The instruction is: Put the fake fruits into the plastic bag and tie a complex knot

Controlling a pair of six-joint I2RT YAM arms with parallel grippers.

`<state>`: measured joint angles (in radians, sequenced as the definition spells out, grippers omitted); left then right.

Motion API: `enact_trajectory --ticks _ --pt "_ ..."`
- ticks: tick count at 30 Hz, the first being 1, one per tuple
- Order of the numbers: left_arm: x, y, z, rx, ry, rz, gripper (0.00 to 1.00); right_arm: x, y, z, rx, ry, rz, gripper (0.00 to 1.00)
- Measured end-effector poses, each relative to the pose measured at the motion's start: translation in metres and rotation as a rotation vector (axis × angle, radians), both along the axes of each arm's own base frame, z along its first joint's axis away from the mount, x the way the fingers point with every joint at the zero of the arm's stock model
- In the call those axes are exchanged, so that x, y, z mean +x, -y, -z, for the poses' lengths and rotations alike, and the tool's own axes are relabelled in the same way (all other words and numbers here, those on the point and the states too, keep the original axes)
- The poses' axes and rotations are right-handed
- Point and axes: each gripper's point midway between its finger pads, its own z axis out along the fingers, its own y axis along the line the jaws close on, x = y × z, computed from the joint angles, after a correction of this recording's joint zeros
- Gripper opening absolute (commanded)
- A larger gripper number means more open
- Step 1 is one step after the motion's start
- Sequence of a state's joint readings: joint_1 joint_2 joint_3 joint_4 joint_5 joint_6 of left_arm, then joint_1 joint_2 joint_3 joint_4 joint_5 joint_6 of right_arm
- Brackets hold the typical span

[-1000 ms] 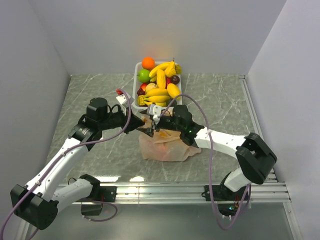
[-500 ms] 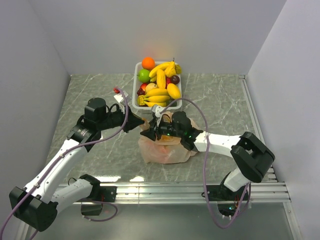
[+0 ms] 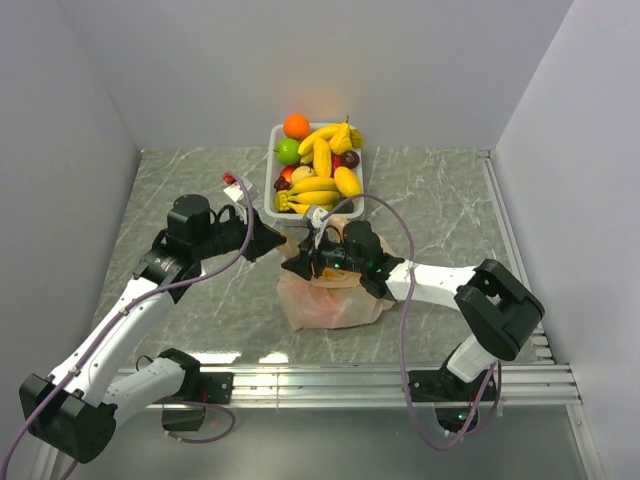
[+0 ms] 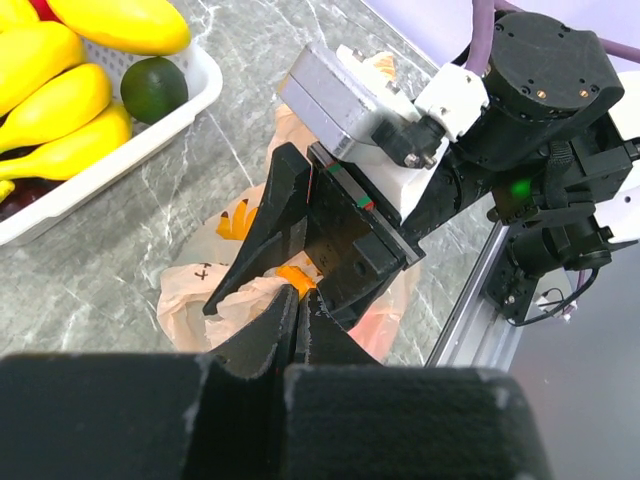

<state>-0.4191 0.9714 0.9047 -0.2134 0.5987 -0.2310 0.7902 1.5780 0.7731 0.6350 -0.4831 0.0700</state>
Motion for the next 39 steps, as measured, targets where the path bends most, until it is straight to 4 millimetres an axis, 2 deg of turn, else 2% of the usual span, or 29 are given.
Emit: enact_trajectory --ticks 7,9,10,12,13,14,17,20,23,29,32,35,39 --pt "0.004 0.000 0.001 -0.001 0.002 -0.007 0.00 -0.003 0.001 0.013 -0.023 -0.020 -0.014 0.46" --pt "0.006 -0.001 0.001 0.000 0.001 -0.011 0.00 -0.003 0.001 0.021 -0.040 -0.028 -0.016 0.33" --pt "0.007 -0.001 0.003 0.002 -0.004 -0.013 0.00 -0.003 0.001 0.024 -0.048 -0.030 -0.018 0.14" --pt "0.009 0.000 0.006 0.007 -0.014 -0.014 0.04 -0.004 0.002 0.029 -0.060 -0.038 -0.024 0.00" --pt "0.010 0.000 0.008 0.009 -0.019 -0.015 0.13 -0.005 0.002 0.031 -0.063 -0.042 -0.026 0.00" --pt "0.012 0.000 0.009 0.009 -0.019 -0.017 0.40 -0.006 0.002 0.031 -0.065 -0.048 -0.028 0.00" --pt "0.021 -0.006 -0.001 -0.033 -0.017 -0.059 0.81 -0.006 0.006 0.040 -0.092 -0.081 -0.015 0.00" --pt "0.040 -0.031 -0.016 -0.092 0.012 -0.157 0.88 -0.005 0.012 0.050 -0.119 -0.125 0.001 0.00" --pt "0.043 -0.049 -0.004 -0.100 0.015 -0.202 0.87 -0.001 0.016 0.053 -0.124 -0.155 0.019 0.00" --pt "0.033 -0.044 0.075 -0.064 -0.172 -0.148 0.83 0.006 0.018 0.046 -0.103 -0.176 0.032 0.00" --pt "0.033 -0.039 0.105 -0.065 -0.237 -0.124 0.82 0.007 0.018 0.043 -0.094 -0.183 0.026 0.00" --pt "0.039 -0.032 0.117 -0.079 -0.262 -0.094 0.78 0.004 0.016 0.042 -0.088 -0.192 0.013 0.00" --pt "0.047 -0.019 0.119 -0.118 -0.242 -0.027 0.72 0.001 0.015 0.040 -0.079 -0.195 -0.007 0.00"
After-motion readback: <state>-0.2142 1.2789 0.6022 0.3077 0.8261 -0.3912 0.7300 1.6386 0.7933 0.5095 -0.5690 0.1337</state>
